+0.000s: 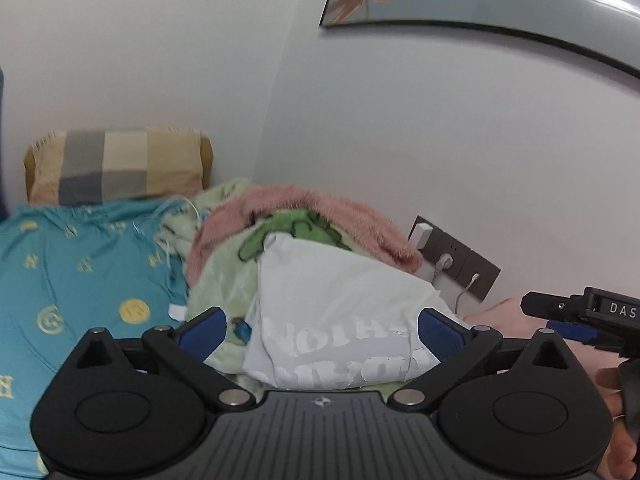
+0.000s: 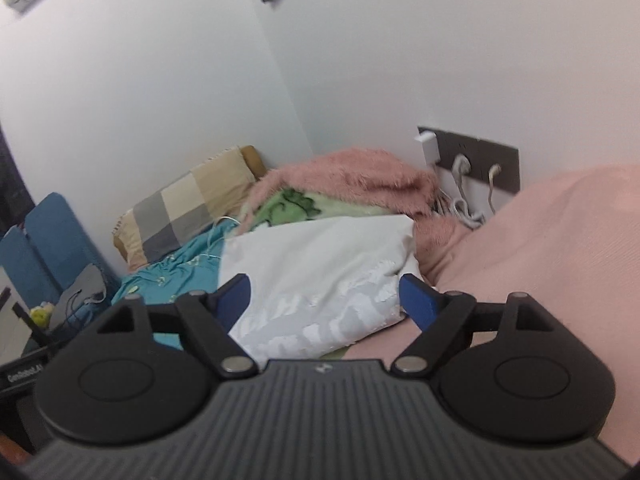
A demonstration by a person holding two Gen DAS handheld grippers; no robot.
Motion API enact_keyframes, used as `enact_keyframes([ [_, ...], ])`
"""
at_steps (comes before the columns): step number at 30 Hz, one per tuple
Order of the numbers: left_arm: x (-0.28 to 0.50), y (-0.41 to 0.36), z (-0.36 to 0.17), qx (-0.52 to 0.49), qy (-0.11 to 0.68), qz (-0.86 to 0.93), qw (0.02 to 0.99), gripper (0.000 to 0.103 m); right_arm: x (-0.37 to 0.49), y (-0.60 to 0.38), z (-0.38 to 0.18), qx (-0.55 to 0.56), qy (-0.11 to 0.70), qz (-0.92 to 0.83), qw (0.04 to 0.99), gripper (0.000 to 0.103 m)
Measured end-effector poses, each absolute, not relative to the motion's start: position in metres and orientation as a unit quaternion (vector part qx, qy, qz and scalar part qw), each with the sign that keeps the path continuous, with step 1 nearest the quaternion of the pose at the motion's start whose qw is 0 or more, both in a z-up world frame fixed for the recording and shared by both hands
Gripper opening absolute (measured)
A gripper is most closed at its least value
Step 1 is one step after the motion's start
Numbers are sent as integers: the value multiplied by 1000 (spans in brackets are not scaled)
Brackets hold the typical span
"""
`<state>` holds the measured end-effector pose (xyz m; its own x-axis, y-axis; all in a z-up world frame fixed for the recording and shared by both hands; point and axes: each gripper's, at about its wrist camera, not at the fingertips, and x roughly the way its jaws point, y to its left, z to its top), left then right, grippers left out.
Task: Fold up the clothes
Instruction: 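Release the shirt on the blanket and withdraw both grippers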
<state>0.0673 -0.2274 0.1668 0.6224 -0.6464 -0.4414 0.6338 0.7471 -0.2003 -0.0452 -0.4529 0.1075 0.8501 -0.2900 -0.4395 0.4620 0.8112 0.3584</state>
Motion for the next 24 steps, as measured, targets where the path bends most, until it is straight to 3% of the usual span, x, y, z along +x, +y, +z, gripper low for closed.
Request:
enact_keyframes([
  [12,-44,-155,213,16,172,-316,933,103,-113,-364,129,162,143,-164,962,83],
  [24,-84,-118,188,15,147,-309,939,103,-122,-313,100,102,118,-167,974,83],
])
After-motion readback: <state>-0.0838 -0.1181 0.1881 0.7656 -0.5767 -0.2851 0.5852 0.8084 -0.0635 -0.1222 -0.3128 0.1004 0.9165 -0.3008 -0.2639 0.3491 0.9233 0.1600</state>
